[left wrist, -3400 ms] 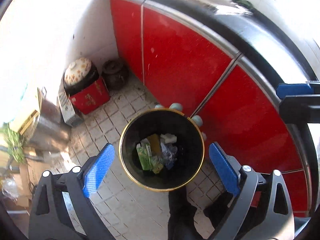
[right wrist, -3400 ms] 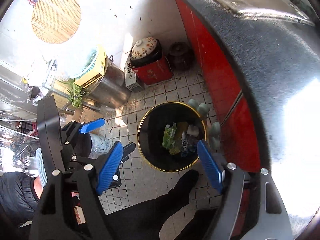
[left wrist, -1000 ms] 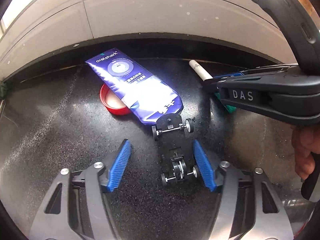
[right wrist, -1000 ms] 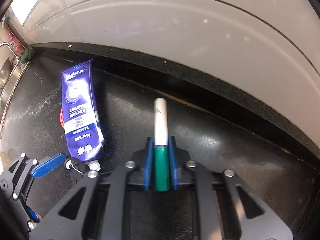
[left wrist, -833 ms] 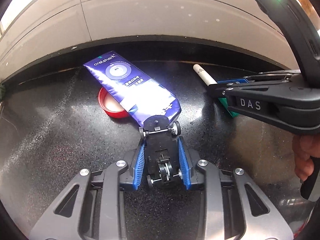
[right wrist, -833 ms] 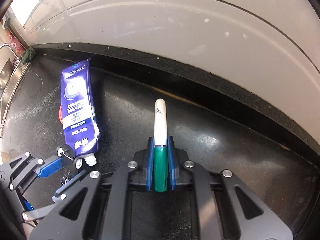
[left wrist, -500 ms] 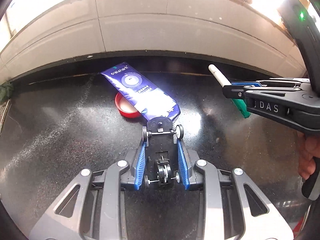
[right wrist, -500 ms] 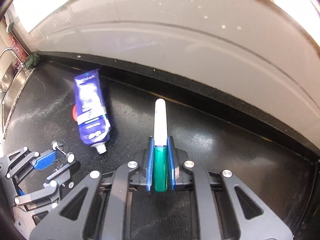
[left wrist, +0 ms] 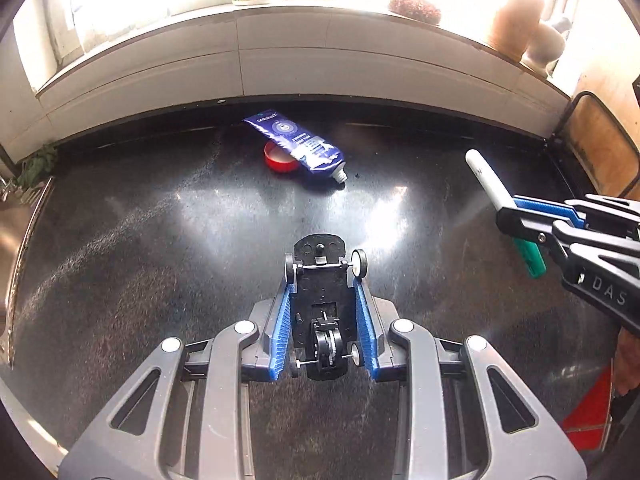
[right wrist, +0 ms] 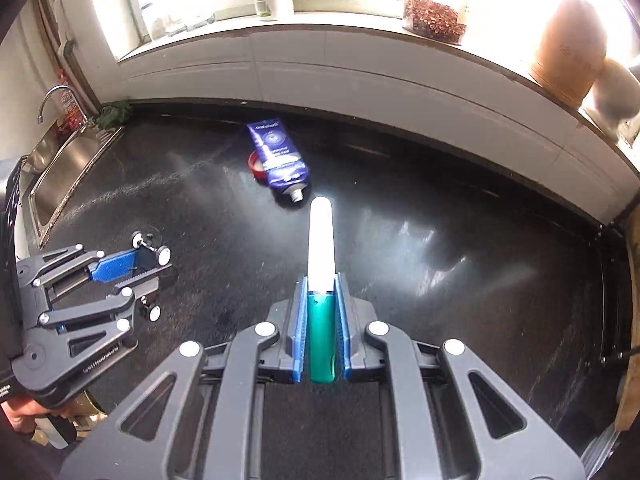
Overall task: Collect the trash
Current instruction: 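Lift the toy car and marker off the counter with both tools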
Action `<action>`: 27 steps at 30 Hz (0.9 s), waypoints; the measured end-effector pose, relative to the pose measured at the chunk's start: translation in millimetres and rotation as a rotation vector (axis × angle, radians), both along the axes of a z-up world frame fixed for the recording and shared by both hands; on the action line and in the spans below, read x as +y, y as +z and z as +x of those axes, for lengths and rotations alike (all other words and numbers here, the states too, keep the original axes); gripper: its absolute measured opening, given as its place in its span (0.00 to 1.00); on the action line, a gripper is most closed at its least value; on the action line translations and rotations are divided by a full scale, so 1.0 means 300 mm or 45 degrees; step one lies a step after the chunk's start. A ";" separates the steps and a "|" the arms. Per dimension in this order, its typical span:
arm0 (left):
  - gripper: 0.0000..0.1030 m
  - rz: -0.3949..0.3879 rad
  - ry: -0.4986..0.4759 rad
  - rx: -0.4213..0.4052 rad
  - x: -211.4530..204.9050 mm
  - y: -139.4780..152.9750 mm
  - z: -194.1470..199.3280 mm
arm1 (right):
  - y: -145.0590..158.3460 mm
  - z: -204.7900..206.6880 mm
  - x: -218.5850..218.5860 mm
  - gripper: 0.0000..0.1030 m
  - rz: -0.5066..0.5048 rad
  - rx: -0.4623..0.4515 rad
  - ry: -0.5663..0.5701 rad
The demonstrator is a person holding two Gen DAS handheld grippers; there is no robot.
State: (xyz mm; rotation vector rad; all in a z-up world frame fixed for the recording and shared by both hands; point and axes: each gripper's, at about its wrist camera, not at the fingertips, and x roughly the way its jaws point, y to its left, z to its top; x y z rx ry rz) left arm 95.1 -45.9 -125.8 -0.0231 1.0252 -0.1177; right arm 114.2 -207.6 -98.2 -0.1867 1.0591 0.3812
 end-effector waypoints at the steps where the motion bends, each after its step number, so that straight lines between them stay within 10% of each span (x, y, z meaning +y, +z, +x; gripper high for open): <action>1: 0.29 0.000 -0.004 0.000 0.004 0.003 -0.021 | -0.002 -0.035 0.000 0.14 -0.003 0.001 -0.002; 16: 0.29 0.007 0.099 -0.077 0.141 0.096 -0.230 | 0.088 -0.183 0.119 0.14 0.031 -0.066 0.093; 27: 0.29 0.077 0.597 -0.098 0.602 0.134 -0.587 | 0.091 -0.328 0.661 0.14 0.141 -0.015 0.622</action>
